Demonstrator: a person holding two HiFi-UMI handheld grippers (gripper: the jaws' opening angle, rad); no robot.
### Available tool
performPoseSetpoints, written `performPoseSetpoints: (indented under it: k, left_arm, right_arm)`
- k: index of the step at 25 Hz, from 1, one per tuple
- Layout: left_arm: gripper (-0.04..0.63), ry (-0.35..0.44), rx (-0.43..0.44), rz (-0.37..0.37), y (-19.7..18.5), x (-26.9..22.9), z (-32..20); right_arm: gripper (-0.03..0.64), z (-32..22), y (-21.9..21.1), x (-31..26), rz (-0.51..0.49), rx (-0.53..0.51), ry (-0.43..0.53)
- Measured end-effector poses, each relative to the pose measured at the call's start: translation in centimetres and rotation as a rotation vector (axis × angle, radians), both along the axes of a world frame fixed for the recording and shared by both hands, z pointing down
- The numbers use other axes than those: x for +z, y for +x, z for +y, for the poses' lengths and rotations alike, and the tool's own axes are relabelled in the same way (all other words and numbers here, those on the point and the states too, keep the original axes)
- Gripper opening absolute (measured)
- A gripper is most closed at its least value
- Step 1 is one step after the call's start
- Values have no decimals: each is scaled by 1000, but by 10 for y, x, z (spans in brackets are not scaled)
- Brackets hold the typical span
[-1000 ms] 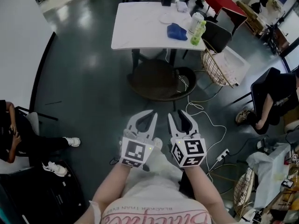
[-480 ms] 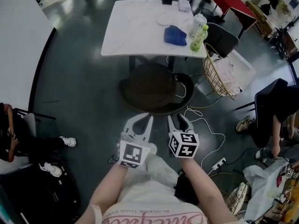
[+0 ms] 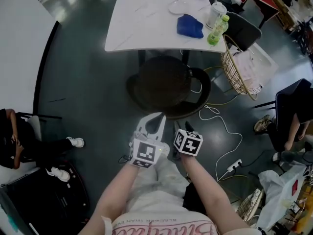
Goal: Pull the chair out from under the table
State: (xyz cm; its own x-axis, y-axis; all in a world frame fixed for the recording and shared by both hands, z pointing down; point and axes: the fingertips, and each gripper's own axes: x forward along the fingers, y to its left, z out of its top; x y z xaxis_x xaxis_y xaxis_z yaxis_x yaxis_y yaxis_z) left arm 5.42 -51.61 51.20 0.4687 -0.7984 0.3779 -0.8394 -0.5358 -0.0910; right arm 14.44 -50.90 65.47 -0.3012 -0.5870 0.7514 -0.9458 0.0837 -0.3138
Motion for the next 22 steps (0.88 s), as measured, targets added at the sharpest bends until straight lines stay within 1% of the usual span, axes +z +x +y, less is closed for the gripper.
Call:
performPoseSetpoints:
  k: [3, 6, 9, 12, 14, 16, 18, 22]
  left_arm:
    - [2, -19, -16, -5, -7, 9, -5]
    - [2, -18, -29, -14, -14, 12, -9]
    - [2, -31, -36, -35, -20, 18, -11]
    - [2, -48, -53, -36, -26, 26, -14]
    - [2, -57, -56, -33, -27, 29, -15]
    - [2, -62, -53, -33, -27, 31, -16]
    - [2, -66, -46, -41, -26, 34, -18]
    - [2, -72, -47, -52, -28, 37, -22]
  right_arm:
    - [198, -4, -3, 30, -38, 68, -87]
    - [206, -14, -5, 49, -81, 140, -136]
    - [215, -21, -12, 55, -138, 178, -148]
    - [215, -26, -23, 54, -209, 202, -143]
    - [215, -28, -27, 57, -277, 258, -171]
    - [216, -32, -27, 63, -321, 324, -211]
    - [215, -37, -26, 73, -328, 365, -245]
    - [215, -48, -25, 94, -292, 416, -298]
